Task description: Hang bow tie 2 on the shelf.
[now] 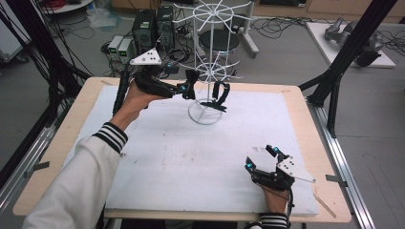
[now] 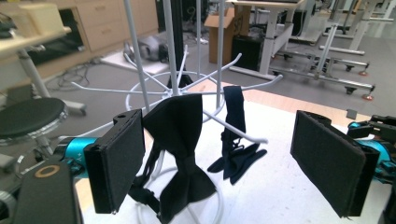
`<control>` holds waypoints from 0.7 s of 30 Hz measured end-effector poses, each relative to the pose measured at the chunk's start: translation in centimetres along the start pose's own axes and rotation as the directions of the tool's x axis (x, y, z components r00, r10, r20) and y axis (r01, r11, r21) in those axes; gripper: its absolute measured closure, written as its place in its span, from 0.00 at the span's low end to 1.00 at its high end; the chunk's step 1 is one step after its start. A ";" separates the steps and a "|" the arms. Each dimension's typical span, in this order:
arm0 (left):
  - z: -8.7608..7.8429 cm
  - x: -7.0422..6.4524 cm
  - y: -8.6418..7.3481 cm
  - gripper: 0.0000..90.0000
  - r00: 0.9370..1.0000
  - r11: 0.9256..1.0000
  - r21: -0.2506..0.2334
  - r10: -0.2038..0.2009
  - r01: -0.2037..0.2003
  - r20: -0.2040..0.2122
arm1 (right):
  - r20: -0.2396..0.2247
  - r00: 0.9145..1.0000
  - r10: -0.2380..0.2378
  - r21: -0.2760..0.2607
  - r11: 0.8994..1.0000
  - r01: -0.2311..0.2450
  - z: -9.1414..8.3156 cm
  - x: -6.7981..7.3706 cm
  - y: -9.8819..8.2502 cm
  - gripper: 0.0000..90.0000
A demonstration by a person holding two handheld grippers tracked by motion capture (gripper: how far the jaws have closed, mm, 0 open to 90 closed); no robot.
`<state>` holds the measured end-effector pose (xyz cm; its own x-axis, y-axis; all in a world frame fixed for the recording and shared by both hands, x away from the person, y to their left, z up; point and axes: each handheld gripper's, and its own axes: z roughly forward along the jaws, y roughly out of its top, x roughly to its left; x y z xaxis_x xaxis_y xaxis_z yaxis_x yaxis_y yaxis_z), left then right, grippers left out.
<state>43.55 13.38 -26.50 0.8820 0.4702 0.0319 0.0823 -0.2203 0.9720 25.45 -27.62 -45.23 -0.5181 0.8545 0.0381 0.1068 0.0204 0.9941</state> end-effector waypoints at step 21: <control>-14.0 -2.7 -13.2 0.19 0.982 0.993 -0.116 -0.010 -0.012 -0.188 | 0.001 1.000 -0.002 0.007 1.000 0.002 0.0 0.1 0.0 0.12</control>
<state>33.57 26.92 -36.16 0.7779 0.6250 0.0651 0.0175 -0.1250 0.9920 25.41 -27.56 -45.21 -0.5172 0.8551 0.0362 0.1121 0.0257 0.9934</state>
